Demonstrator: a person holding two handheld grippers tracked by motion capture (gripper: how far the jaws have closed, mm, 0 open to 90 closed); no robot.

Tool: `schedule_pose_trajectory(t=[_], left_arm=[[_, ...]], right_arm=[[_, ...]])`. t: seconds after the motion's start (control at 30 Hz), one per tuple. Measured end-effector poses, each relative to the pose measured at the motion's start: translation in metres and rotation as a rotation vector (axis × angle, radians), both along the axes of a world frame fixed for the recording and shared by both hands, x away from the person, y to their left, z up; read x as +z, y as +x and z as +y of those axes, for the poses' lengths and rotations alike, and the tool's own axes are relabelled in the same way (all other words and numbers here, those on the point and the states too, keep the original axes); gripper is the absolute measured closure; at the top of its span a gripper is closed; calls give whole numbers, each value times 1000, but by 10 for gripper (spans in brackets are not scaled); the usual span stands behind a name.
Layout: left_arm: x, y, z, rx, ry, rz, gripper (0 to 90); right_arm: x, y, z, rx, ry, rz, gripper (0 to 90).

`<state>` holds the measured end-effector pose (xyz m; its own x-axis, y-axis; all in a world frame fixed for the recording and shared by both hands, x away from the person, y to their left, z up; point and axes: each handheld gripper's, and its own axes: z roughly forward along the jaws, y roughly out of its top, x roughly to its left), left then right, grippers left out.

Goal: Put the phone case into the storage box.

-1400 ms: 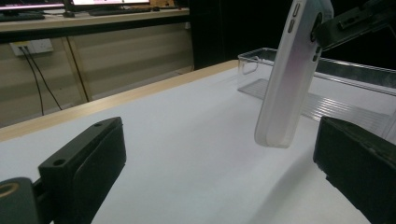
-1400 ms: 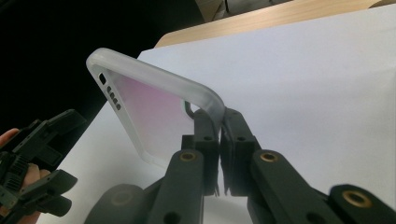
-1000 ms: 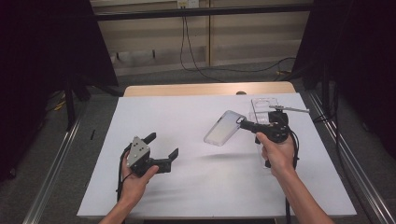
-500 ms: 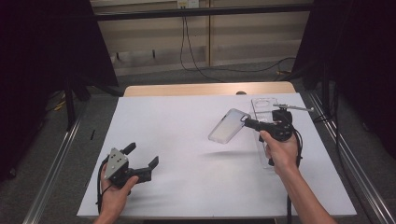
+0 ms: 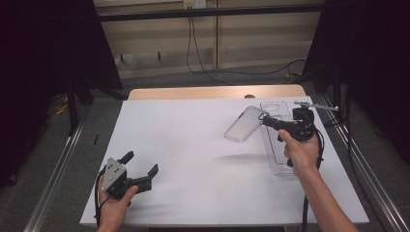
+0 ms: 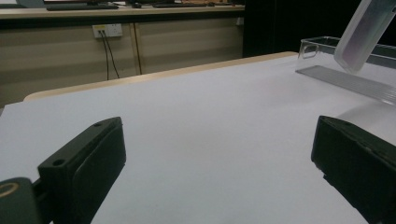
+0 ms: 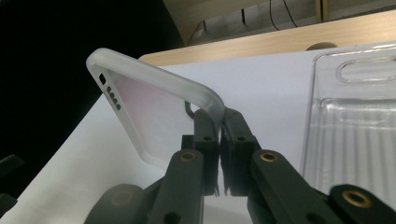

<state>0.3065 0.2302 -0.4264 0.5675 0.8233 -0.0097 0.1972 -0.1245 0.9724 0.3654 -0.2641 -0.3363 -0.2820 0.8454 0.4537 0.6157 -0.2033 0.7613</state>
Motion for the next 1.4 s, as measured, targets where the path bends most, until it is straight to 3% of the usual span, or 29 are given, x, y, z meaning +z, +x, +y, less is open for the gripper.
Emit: schedule_pose_trajectory(t=[0.33, 1.4], left_arm=[[2, -3, 2, 13, -30, -12, 32], [2, -5, -1, 16, -3, -21, 32]], right_arm=[[13, 4, -12, -22, -35, -10, 862], [45, 13, -53, -100, -98, -51, 862]])
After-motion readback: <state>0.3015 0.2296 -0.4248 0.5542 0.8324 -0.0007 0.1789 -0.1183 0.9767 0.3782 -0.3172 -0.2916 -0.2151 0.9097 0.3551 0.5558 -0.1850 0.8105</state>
